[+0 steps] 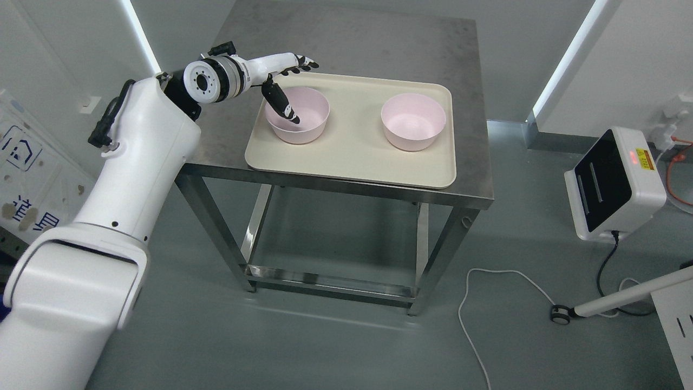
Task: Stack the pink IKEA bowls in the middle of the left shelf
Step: 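Grip the rim of the nearer pink bowl with the left hand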
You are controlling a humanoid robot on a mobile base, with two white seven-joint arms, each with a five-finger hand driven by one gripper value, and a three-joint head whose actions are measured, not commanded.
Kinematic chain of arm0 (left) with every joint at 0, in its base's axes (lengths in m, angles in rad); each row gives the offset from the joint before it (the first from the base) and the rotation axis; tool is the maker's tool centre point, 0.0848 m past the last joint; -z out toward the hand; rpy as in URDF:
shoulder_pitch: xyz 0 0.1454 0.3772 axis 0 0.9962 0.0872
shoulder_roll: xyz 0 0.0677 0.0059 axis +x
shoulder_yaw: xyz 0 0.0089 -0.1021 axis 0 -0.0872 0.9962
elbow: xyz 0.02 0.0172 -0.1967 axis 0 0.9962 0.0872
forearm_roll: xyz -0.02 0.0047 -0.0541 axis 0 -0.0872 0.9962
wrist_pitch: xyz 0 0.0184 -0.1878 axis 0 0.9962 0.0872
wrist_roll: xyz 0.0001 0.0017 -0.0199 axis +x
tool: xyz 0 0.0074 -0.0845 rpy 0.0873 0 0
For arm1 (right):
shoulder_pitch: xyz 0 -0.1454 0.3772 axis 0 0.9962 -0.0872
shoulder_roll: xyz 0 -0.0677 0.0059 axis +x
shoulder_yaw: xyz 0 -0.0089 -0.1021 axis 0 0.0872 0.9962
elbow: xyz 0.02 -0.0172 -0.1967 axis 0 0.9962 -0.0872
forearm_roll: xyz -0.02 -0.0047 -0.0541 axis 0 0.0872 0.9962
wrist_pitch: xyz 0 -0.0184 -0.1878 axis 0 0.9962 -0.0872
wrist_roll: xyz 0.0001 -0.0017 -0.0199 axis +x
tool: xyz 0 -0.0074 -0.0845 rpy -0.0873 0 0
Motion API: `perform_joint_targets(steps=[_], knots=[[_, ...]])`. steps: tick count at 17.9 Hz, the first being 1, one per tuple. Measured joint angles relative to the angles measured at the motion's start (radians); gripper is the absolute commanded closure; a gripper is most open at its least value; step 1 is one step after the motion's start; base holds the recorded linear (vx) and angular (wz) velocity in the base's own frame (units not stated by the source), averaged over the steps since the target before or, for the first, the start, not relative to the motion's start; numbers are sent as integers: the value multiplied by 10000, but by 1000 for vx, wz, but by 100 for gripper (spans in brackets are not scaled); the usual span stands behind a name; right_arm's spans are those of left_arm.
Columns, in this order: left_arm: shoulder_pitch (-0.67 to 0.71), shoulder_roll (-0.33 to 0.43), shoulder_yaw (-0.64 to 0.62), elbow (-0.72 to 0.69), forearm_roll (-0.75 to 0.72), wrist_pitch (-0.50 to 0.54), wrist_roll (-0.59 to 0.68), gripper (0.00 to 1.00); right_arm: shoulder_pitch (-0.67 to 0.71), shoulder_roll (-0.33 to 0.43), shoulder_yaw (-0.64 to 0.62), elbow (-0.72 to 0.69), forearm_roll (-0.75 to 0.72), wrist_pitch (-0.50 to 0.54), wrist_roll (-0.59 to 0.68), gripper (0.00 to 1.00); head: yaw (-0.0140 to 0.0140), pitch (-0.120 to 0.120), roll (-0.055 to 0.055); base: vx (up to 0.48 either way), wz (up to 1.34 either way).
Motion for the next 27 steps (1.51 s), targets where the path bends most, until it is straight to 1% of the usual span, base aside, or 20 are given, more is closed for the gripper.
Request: perform_joint_targets(steps=[4, 9, 10, 11, 13, 15, 17, 20, 22, 26, 27], knots=[[-195, 72, -303, 467, -232, 136, -19, 19, 0, 0, 0, 0, 0, -1, -2, 0, 0, 0, 0, 0, 0], [-581, -23, -741, 906, -376, 168, -40, 34, 0, 0, 0, 0, 12, -4, -3, 0, 0, 0, 0, 0, 0], [-639, -83, -792, 966, -384, 172, -52, 36, 0, 0, 0, 0, 682, -5, -3, 0, 0, 0, 0, 0, 0], [-674, -132, -823, 1010, -393, 174, -66, 37, 0, 0, 0, 0, 900, -6, -5, 0, 0, 0, 0, 0, 0], [-778, -285, -915, 1108, -407, 179, -81, 41, 0, 0, 0, 0, 546, -9, -5, 0, 0, 0, 0, 0, 0], [-871, -468, -991, 1176, -414, 183, -85, 49, -1, 0, 0, 0, 351, -9, -5, 0, 0, 0, 0, 0, 0], [-954, -640, -1064, 1231, -421, 184, -85, 55, -1, 0, 0, 0, 221, -9, -5, 0, 0, 0, 0, 0, 0], [-1006, -835, -1137, 1292, -425, 201, -85, 68, 0, 0, 0, 0, 118, -11, -5, 0, 0, 0, 0, 0, 0], [-1023, -929, -1158, 1324, -424, 226, -85, 70, 0, 0, 0, 0, 75, -11, -5, 0, 0, 0, 0, 0, 0], [-1025, -1063, -1166, 1378, -414, 190, -85, 81, 0, 0, 0, 0, 34, -11, -5, 0, 0, 0, 0, 0, 0], [-1023, -1091, -1151, 1388, -407, 177, -84, 81, 0, 0, 0, 0, 29, -11, -5, 0, 0, 0, 0, 0, 0]])
